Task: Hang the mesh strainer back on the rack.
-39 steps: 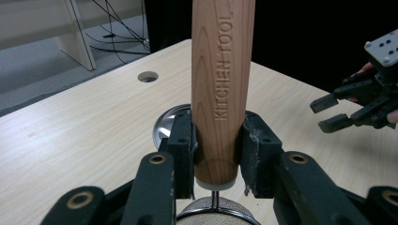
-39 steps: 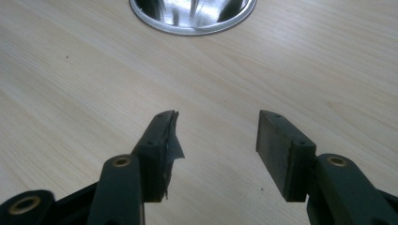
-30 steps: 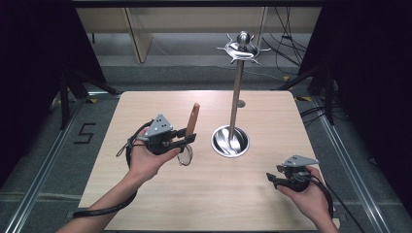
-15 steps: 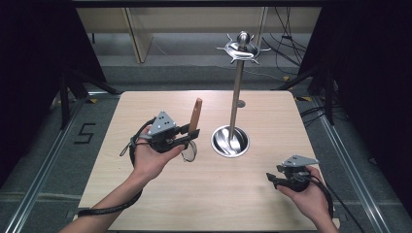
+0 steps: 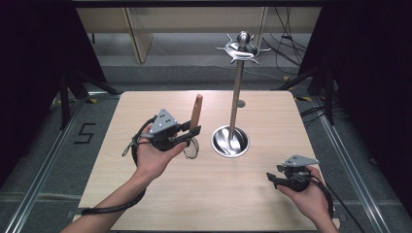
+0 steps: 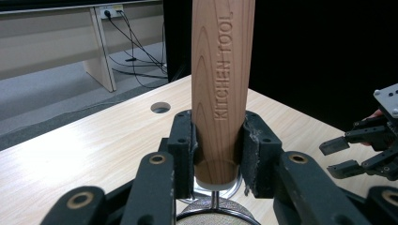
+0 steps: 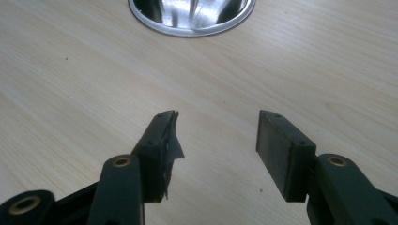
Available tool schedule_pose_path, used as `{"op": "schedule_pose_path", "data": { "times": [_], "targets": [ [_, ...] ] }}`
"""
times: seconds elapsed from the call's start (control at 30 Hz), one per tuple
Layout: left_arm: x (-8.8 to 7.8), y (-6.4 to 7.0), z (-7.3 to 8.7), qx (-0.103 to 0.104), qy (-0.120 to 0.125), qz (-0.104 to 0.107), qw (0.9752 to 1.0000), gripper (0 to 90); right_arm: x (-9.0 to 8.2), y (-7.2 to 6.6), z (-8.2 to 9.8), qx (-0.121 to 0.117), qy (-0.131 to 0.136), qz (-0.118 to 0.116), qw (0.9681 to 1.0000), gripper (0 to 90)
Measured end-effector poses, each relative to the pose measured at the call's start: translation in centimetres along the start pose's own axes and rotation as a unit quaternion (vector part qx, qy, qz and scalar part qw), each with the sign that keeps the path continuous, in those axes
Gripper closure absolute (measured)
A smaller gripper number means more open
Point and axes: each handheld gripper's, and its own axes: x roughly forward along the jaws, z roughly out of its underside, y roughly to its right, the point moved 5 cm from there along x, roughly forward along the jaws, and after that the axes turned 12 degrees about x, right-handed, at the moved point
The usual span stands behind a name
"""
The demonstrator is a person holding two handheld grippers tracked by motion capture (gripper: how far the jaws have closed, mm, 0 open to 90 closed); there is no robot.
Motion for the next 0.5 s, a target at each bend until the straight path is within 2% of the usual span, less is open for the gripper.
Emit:
{"op": "schedule_pose_path", "data": {
  "times": [0.13, 0.23, 0.27, 0.3, 0.47, 0.5],
  "targets": [
    [0.08, 0.14, -0.24, 0.000, 0.003, -0.002, 1.0000, 67.7, 0.05, 0.15, -0.06, -0.010, 0.003, 0.001, 0.9999, 48.6],
    [0.16, 0.28, -0.36, 0.001, 0.006, -0.004, 1.0000, 67.7, -0.01, 0.07, 0.00, -0.003, 0.000, 0.001, 1.0000, 48.6],
    [0.21, 0.32, -0.41, 0.002, 0.007, -0.003, 1.0000, 67.7, 0.03, 0.14, -0.05, -0.008, 0.003, 0.001, 1.0000, 48.6],
    [0.27, 0.35, -0.47, 0.003, 0.008, -0.004, 1.0000, 67.7, -0.02, 0.06, 0.01, -0.002, -0.001, 0.001, 1.0000, 48.6],
    [0.36, 0.48, -0.64, 0.001, 0.012, -0.005, 0.9999, 67.7, -0.01, 0.11, -0.03, -0.005, 0.002, 0.002, 1.0000, 48.6],
    [0.38, 0.52, -0.69, 0.001, 0.013, -0.005, 0.9999, 67.7, -0.02, -0.04, 0.04, 0.002, 0.000, 0.000, 1.0000, 48.6]
  ]
}}
